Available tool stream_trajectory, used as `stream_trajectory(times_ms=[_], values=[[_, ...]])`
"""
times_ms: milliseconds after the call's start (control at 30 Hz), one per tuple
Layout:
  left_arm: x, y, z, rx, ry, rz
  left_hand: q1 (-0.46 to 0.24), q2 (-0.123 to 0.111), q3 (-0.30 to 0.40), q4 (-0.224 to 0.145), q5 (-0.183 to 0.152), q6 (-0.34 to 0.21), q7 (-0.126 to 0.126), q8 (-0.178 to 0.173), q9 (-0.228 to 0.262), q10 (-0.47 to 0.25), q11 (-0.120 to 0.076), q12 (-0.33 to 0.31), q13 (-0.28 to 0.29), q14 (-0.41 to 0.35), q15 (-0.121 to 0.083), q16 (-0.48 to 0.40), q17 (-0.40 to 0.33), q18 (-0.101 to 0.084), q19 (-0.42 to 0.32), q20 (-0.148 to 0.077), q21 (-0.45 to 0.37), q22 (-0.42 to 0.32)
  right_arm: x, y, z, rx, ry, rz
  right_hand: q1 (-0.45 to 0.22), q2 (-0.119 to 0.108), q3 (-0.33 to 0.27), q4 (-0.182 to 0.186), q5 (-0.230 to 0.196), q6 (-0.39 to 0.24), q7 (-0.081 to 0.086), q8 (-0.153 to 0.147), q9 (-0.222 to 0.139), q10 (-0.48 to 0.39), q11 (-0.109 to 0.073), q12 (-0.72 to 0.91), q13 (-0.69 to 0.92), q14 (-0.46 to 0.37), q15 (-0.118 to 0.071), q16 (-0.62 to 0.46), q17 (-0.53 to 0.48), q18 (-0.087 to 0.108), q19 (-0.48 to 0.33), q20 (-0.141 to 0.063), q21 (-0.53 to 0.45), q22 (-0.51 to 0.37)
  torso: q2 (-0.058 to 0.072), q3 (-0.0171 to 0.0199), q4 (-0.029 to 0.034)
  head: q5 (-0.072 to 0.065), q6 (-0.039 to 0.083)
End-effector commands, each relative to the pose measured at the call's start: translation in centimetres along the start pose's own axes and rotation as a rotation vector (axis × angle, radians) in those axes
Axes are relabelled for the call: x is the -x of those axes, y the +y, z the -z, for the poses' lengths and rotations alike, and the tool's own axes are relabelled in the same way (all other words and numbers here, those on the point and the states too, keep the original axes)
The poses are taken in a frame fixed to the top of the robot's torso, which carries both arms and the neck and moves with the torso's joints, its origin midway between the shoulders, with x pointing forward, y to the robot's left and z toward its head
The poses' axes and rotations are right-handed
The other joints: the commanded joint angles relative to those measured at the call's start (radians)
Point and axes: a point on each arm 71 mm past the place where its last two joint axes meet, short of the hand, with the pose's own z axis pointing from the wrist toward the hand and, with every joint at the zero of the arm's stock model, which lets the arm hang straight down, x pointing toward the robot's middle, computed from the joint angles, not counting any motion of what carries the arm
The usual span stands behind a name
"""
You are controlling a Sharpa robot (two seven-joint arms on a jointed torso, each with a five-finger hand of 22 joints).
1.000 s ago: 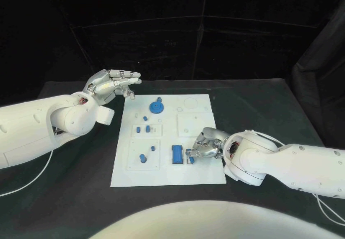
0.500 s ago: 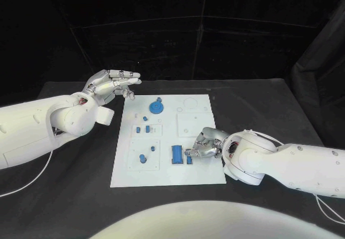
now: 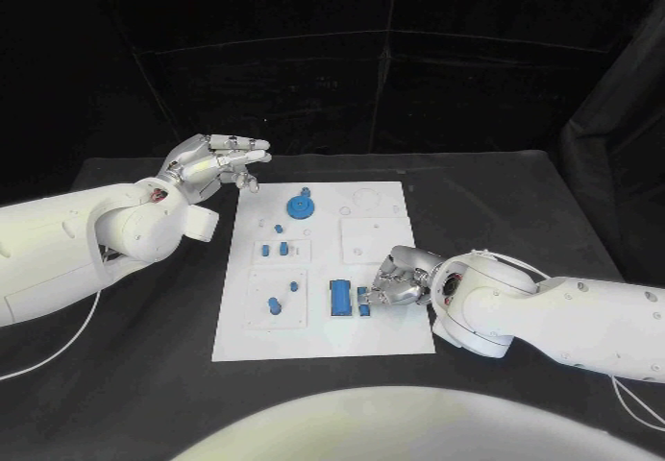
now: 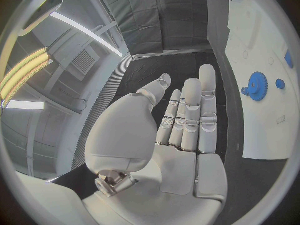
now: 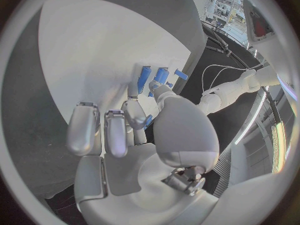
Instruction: Assemble the parts on the task board
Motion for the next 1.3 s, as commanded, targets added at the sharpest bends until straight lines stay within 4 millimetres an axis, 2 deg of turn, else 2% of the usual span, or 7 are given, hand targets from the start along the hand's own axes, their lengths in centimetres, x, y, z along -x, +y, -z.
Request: stream_trajectory(times_ms=[33, 100, 233, 400, 800, 1100, 1300], values=[[-0.1, -0.1, 0.0, -0.003, 0.011, 0.008, 0.0, 0.01, -0.003, 0.001, 0.002, -0.003, 0.004, 0.005, -0.001, -0.009, -0.002, 0.006, -0.001, -0.005, 0.0, 0.005, -0.001, 0.013, -0.005, 0.004, -0.006, -0.001, 0.2, 0.1, 0.3, 0.05, -0.006, 0.015, 0.021, 0.005, -0.01, -0.012, -0.009, -0.01, 0.007, -0.01, 0.001, -0.005, 0.004, -0.009, -0.003, 0.065, 0.0, -0.009, 0.055, -0.012, -0.008, 0.004, -0.007, -0.007, -0.001, 0.0003, -0.0002, 0.0, 0.002], [-0.1, -0.1, 0.0, -0.003, 0.01, 0.008, 0.0, 0.01, -0.003, 0.001, 0.002, -0.003, 0.004, 0.005, -0.001, -0.009, -0.002, 0.006, -0.001, -0.005, 0.0, 0.005, -0.001, 0.013, -0.005, 0.004, -0.006, -0.001, 0.3, 0.0, 0.5, 0.064, -0.008, 0.017, 0.043, 0.004, -0.017, -0.028, -0.015, -0.015, 0.009, -0.015, 0.0, -0.009, 0.005, -0.015, -0.006, 0.064, 0.001, -0.011, 0.052, -0.011, -0.01, 0.005, -0.01, -0.012, -0.002, 0.0003, -0.0009, -0.002, 0.002], [0.0, -0.1, -0.1, -0.004, 0.009, 0.007, 0.0, 0.01, -0.003, 0.001, 0.002, -0.003, 0.004, 0.005, -0.001, -0.009, -0.002, 0.006, -0.001, -0.005, 0.0, 0.005, -0.001, 0.013, -0.005, 0.004, -0.006, -0.001, 0.3, -0.1, 0.7, 0.088, 0.007, 0.033, 0.082, 0.0, -0.04, -0.06, -0.074, -0.02, 0.014, -0.019, 0.002, -0.016, 0.009, -0.025, -0.011, 0.064, 0.004, -0.014, 0.049, -0.009, -0.014, 0.008, -0.016, -0.019, -0.002, -0.0008, 0.0002, -0.005, 0.004], [-0.1, -0.1, -0.1, -0.004, 0.011, 0.008, 0.0, 0.01, -0.003, 0.001, 0.002, -0.003, 0.004, 0.005, -0.001, -0.009, -0.002, 0.006, -0.001, -0.005, 0.0, 0.005, -0.001, 0.013, -0.005, 0.004, -0.006, -0.001, 0.1, 0.1, 0.6, 0.101, 0.032, 0.049, 0.083, 0.004, -0.061, -0.064, -0.104, -0.019, 0.015, -0.021, 0.003, -0.017, 0.01, -0.027, -0.011, 0.064, 0.006, -0.016, 0.048, -0.009, -0.014, 0.01, -0.017, -0.02, 0.0, -0.0005, 0.003, -0.006, 0.007], [0.0, -0.1, -0.2, -0.002, 0.01, 0.007, 0.0, 0.01, -0.003, 0.001, 0.002, -0.003, 0.004, 0.005, -0.001, -0.009, -0.002, 0.006, -0.001, -0.005, 0.0, 0.005, -0.001, 0.013, -0.005, 0.004, -0.006, -0.001, -0.2, 0.1, 0.3, 0.089, 0.069, 0.08, 0.073, 0.018, -0.079, -0.056, -0.109, -0.015, 0.014, -0.021, 0.004, -0.015, 0.01, -0.024, -0.008, 0.064, 0.006, -0.015, 0.05, -0.01, -0.013, 0.011, -0.015, -0.015, 0.002, -0.0009, 0.0007, -0.004, 0.007], [0.0, -0.1, -0.1, -0.002, 0.009, 0.007, 0.0, 0.01, -0.003, 0.001, 0.002, -0.003, 0.004, 0.005, -0.001, -0.009, -0.002, 0.006, -0.001, -0.005, 0.0, 0.005, -0.001, 0.013, -0.005, 0.004, -0.006, -0.001, 0.1, -0.4, -0.3, 0.034, 0.028, 0.086, 0.105, 0.049, -0.078, -0.07, -0.112, -0.007, 0.008, -0.019, 0.007, -0.013, 0.005, -0.021, -0.004, 0.065, 0.003, -0.015, 0.051, -0.011, -0.01, 0.008, -0.011, -0.006, 0.001, -0.0012, 0.0019, -0.001, 0.002], [0.1, -0.1, -0.1, -0.001, 0.009, 0.007, 0.0, 0.01, -0.003, 0.001, 0.002, -0.003, 0.004, 0.005, -0.001, -0.009, -0.002, 0.006, -0.001, -0.005, 0.0, 0.005, -0.001, 0.013, -0.005, 0.004, -0.006, -0.001, 0.3, -0.6, -0.4, 0.025, 0.008, 0.07, 0.101, 0.055, -0.084, -0.067, -0.109, -0.006, 0.008, -0.019, 0.007, -0.012, 0.005, -0.019, -0.003, 0.065, 0.002, -0.014, 0.052, -0.011, -0.009, 0.008, -0.011, -0.006, 0.0, -0.0004, 0.0009, 0.0, 0.002]])
